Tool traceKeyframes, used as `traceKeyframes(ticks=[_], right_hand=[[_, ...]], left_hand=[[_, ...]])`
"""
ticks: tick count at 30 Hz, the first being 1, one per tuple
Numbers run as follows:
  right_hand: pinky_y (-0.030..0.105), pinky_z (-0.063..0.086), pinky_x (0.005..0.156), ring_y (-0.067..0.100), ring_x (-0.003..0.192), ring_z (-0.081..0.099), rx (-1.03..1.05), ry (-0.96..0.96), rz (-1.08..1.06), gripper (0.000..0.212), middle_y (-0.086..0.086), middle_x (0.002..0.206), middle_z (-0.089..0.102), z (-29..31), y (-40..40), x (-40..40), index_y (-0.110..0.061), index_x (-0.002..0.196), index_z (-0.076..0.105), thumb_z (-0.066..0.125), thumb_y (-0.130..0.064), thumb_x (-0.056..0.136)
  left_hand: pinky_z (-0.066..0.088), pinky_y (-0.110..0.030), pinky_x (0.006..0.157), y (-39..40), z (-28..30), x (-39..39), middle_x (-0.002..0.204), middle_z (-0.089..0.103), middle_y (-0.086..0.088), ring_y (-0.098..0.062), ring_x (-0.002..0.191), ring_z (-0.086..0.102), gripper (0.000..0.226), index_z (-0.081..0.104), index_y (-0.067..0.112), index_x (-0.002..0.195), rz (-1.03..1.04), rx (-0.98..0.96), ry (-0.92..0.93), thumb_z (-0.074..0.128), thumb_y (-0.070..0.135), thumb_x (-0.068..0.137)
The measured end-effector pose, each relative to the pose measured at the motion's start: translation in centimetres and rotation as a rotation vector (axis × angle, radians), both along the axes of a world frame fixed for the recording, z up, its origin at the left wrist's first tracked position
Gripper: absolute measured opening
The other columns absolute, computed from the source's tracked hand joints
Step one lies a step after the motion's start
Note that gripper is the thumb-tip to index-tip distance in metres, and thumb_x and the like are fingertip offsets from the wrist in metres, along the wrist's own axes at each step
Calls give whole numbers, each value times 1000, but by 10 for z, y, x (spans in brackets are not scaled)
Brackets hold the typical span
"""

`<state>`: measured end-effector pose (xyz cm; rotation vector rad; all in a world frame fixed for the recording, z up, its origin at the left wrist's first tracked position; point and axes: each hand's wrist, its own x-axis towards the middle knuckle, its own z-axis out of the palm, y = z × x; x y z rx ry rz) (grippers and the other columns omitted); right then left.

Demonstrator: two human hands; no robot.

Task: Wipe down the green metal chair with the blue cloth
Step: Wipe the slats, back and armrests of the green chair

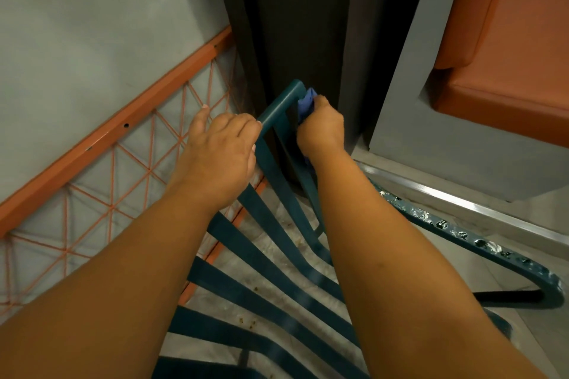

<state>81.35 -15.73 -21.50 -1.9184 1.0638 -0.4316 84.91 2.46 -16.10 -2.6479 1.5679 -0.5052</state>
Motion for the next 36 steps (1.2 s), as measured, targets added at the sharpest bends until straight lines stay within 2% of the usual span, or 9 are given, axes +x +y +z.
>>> traceKeyframes(ticks=[4, 6, 10, 16, 19, 22, 28, 33, 36], right_hand=[[33, 10, 120, 25, 148, 8, -212, -228, 65, 76, 9, 160, 16, -21, 31, -10, -18, 152, 20, 41, 15, 87], [36, 6, 121, 23, 148, 0, -254, -241, 66, 79, 8, 161, 9, -45, 38, -24, -19, 152, 18, 40, 18, 85], [41, 10, 121, 25, 148, 5, -108, -20, -20, 80, 8, 160, 14, -40, 16, -25, -22, 153, 16, 51, 8, 87], [45, 2, 120, 23, 148, -4, -182, -177, 29, 78, 6, 161, 7, -43, 34, -28, -24, 152, 16, 42, 11, 88], [44, 1, 119, 25, 148, -3, -223, 65, -33, 83, 6, 161, 7, -70, 26, -46, -25, 153, 13, 49, 10, 87], [48, 8, 119, 29, 148, 4, -69, 233, -82, 85, 6, 160, 13, -59, 7, -38, -24, 153, 15, 54, 7, 84], [42, 1, 119, 26, 148, -5, -211, 58, 10, 84, 7, 162, 4, -68, 26, -47, -24, 153, 10, 47, 11, 86], [47, 3, 118, 29, 148, -2, -121, 376, -41, 89, 8, 161, 7, -84, 4, -72, -25, 153, 9, 59, 3, 85], [50, 5, 119, 29, 148, 0, -25, 307, -25, 84, 6, 161, 10, -67, 0, -52, -25, 153, 11, 57, 1, 86]], left_hand=[[18, -51, 110, 1, -2, 0, 117, 60, -4, -27, 110, 54, 29, 55, 12, 116, 0, -9, -9, 46, 19, 89], [19, -52, 109, 0, -2, 0, 117, 60, -4, -28, 109, 54, 29, 55, 12, 116, -4, -11, -6, 47, 18, 89], [19, -53, 109, -1, -1, 0, 119, 60, -5, -28, 111, 54, 32, 55, 11, 118, -5, -6, -5, 46, 18, 89], [18, -51, 108, 0, -2, 0, 118, 60, -5, -28, 111, 54, 33, 54, 12, 118, 8, -1, -13, 38, 21, 91], [19, -51, 109, 0, -2, 0, 119, 60, -4, -28, 111, 54, 31, 54, 12, 119, 6, -2, -7, 46, 18, 90], [19, -51, 109, -1, -1, 0, 118, 60, -4, -29, 110, 55, 30, 55, 11, 118, 6, -5, -13, 49, 16, 89], [19, -51, 109, 0, -1, -1, 119, 60, -5, -28, 110, 54, 30, 54, 11, 119, 4, -6, -5, 48, 16, 90], [19, -50, 109, -1, -1, -1, 119, 60, -5, -29, 110, 55, 30, 54, 10, 119, 6, -7, -8, 46, 16, 91], [18, -49, 109, 0, -1, -2, 120, 59, -6, -29, 111, 54, 31, 54, 10, 120, 11, 1, -3, 45, 17, 91]])
